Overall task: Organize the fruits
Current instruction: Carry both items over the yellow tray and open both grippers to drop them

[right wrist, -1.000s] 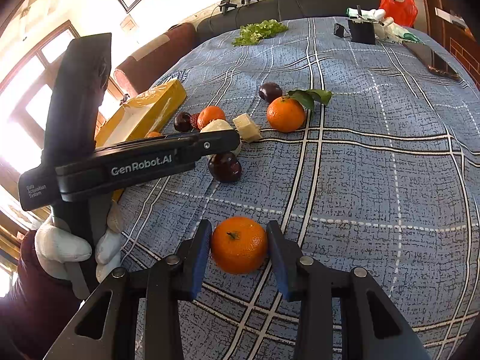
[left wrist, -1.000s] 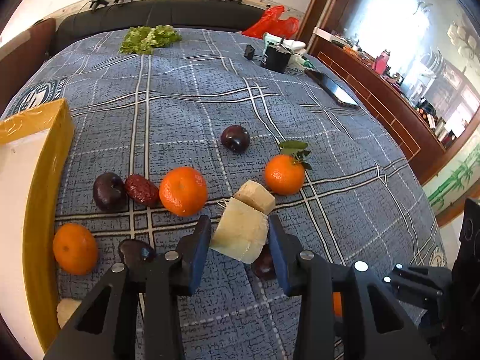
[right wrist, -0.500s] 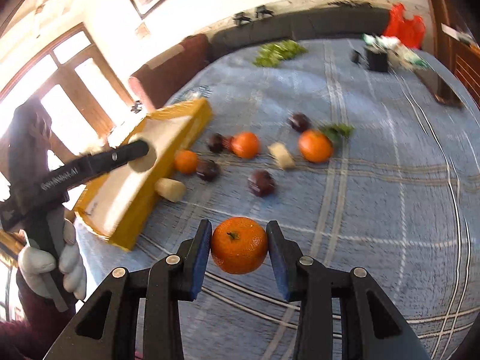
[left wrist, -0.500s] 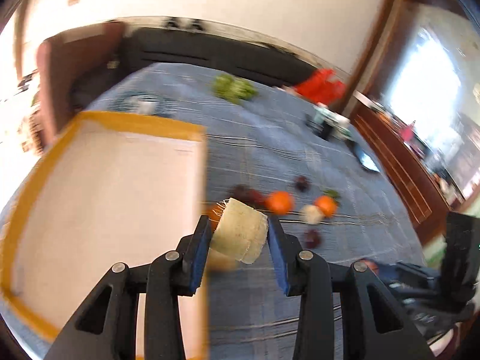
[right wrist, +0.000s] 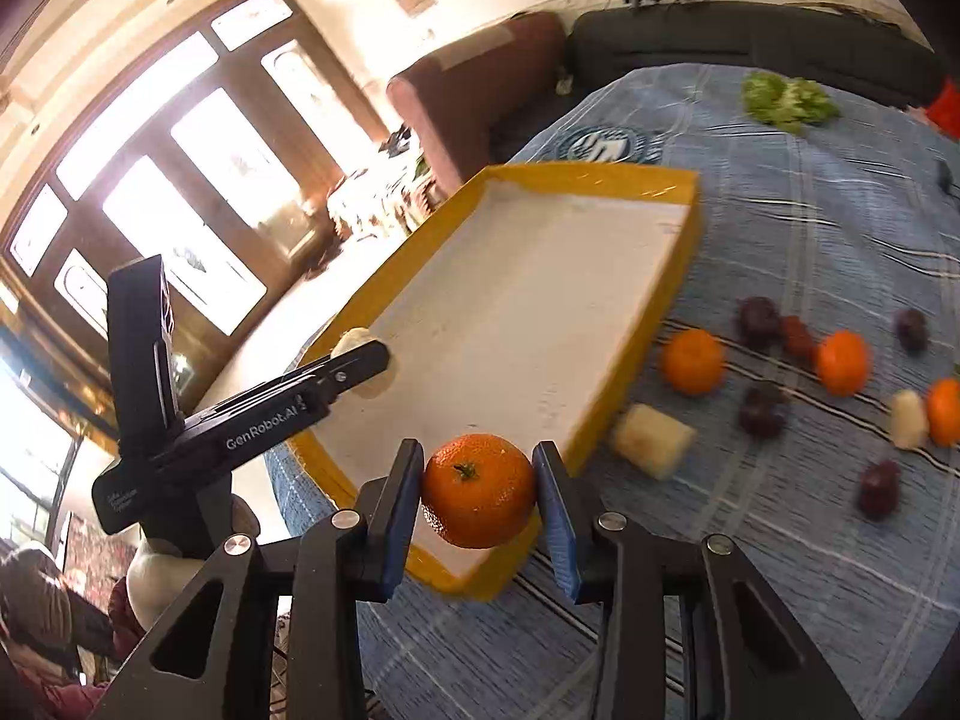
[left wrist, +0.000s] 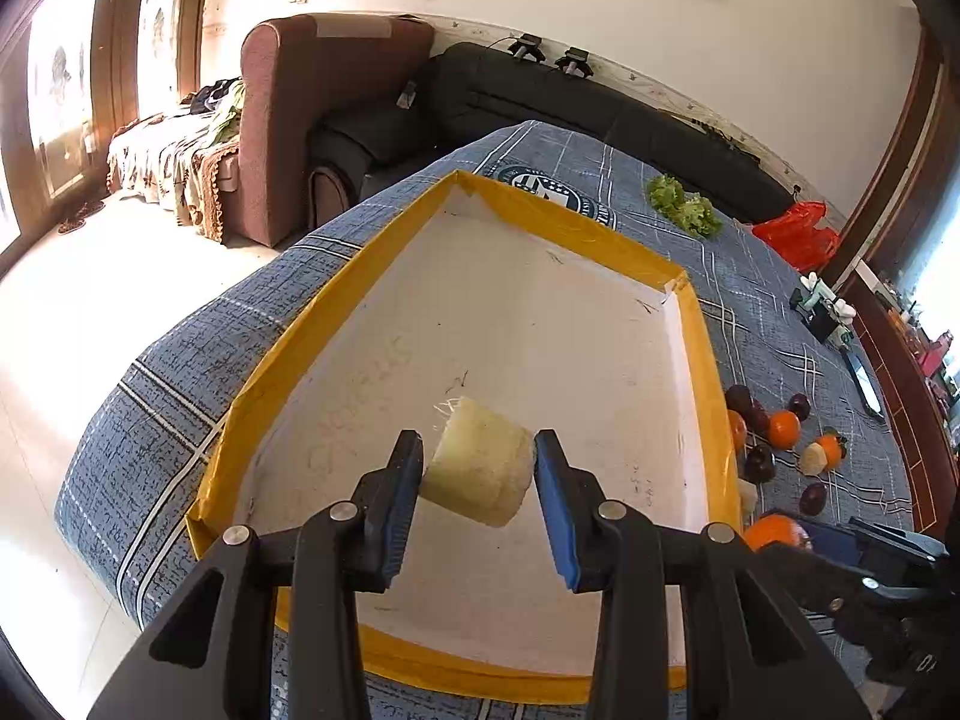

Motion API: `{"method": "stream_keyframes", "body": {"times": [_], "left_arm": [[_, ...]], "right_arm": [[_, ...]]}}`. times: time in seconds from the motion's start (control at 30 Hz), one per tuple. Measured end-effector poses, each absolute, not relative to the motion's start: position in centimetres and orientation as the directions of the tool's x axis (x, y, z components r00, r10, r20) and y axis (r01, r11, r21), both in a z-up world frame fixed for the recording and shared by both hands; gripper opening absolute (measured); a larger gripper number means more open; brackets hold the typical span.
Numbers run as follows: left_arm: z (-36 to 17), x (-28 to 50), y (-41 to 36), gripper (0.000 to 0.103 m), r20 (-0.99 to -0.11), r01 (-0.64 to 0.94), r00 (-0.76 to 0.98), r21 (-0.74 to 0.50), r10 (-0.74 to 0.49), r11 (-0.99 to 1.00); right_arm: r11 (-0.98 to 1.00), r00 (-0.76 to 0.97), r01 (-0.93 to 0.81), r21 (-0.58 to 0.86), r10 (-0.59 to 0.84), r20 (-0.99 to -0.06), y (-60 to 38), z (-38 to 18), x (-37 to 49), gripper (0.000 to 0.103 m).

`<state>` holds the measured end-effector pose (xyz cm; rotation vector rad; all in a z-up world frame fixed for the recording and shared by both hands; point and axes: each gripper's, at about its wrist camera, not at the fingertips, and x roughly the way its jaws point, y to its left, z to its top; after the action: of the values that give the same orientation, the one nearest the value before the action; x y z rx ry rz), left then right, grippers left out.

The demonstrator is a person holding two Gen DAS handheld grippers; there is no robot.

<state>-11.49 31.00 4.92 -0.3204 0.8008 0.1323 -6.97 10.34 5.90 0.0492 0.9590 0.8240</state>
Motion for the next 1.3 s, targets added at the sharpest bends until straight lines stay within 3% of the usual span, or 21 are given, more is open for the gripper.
{"method": "stream_keyframes", "body": {"times": [0.27,0.37,0.57,0.73,0.87,1.13,1.3], "left_arm": [[5.4,-12.3,32.6,0.039,-0.705,-0.25,0.709,-0.24,0.009,0.938],[5.9,-12.7,33.1,0.05,-0.691,-0.256,0.722,-0.262,0.004,0.93],[7.0,-13.7,33.2,0.057,-0.674,-0.271,0.739,-0.275,0.016,0.922],[8.2,-14.4,32.1,0.061,-0.655,-0.252,0.755,-0.274,0.011,0.928],[8.9,-14.8,30.6,0.064,-0.646,-0.222,0.764,-0.266,-0.002,0.938],[9.2,-14.0,25.4,0.067,-0.651,-0.084,0.753,-0.233,-0.092,0.969],[9.3,-13.8,23.9,0.067,-0.655,-0.058,0.747,-0.236,-0.115,0.97]], "right_arm": [[0.714,0.28,-0.641,0.282,0.56,-0.78,15.4,3.2,-6.7,0.042],[0.722,0.296,-0.638,0.267,0.55,-0.781,15.7,3.1,-6.9,0.043],[0.73,0.326,-0.619,0.29,0.575,-0.751,14.1,4.6,-7.4,0.046],[0.766,0.413,-0.564,0.308,0.585,-0.698,9.2,7.4,-7.4,0.048],[0.823,0.507,-0.47,0.319,0.547,-0.666,3.3,8.7,-7.1,0.056],[0.905,0.569,-0.275,0.324,0.425,-0.704,-5.7,6.3,-7.2,0.056],[0.892,0.539,-0.287,0.35,0.452,-0.711,-5.1,5.4,-6.8,0.057]]}}
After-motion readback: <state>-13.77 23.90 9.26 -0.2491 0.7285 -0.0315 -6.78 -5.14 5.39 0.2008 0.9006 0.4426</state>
